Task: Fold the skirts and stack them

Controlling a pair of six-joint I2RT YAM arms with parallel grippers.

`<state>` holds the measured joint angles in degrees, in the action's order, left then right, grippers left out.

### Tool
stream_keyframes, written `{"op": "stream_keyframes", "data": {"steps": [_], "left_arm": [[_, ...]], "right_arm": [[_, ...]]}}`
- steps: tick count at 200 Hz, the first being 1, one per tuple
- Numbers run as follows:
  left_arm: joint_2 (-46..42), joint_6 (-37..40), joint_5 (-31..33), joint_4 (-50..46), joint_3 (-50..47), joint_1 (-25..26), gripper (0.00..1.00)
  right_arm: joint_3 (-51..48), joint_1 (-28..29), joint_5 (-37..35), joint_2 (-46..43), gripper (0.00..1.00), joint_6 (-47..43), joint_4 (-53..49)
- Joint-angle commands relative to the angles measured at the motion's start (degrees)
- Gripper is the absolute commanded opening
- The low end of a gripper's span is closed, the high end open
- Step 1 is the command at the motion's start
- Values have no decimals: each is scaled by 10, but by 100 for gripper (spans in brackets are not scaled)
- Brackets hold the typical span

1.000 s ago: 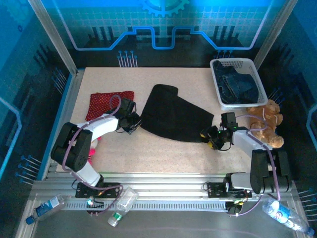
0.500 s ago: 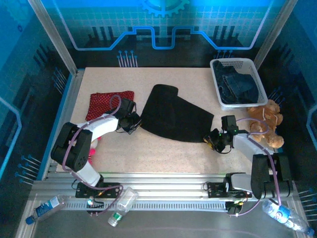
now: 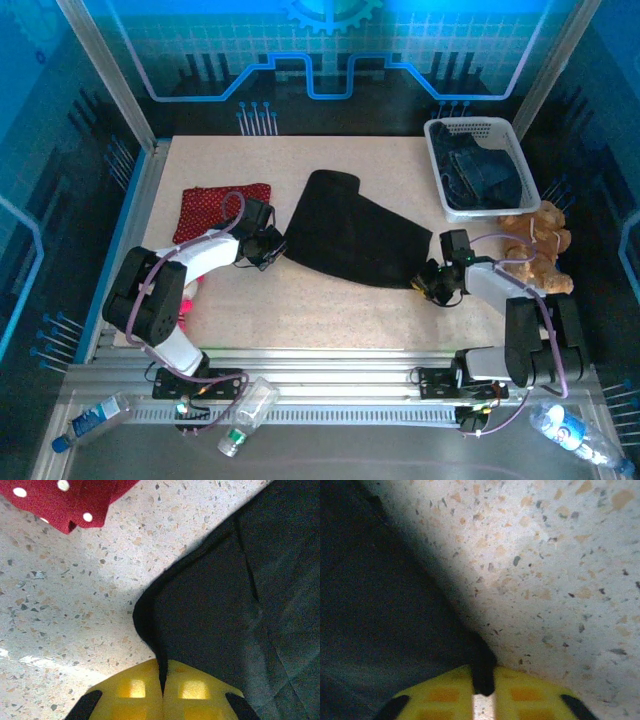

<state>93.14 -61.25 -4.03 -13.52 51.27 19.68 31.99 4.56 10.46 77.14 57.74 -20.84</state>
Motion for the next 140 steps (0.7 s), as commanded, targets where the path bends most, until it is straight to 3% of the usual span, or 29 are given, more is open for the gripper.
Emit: {"op": "stream_keyframes", "data": {"steps": [1,13,50,74,112,140], "left_arm": [[-27,28,21,-32,27,5,0],[-43,41,32,-59,44,5,0],[-117,95,51,-132,129,5,0],[-158,144,57,-160,218,5,0],[-160,219,21,-170,381,5,0],[-131,266,28,-155,457,5,0]], "right_arm": [[29,11,-39,1,6,-28,34],[40,10,-57,-31,0,-42,8],[83,2,-65,-189,0,-56,-61],[165,1,-90,-256,0,-59,-115],[300,-3,-118,-278,0,-76,-114],[326,-4,-113,-250,0,-97,-12]]}}
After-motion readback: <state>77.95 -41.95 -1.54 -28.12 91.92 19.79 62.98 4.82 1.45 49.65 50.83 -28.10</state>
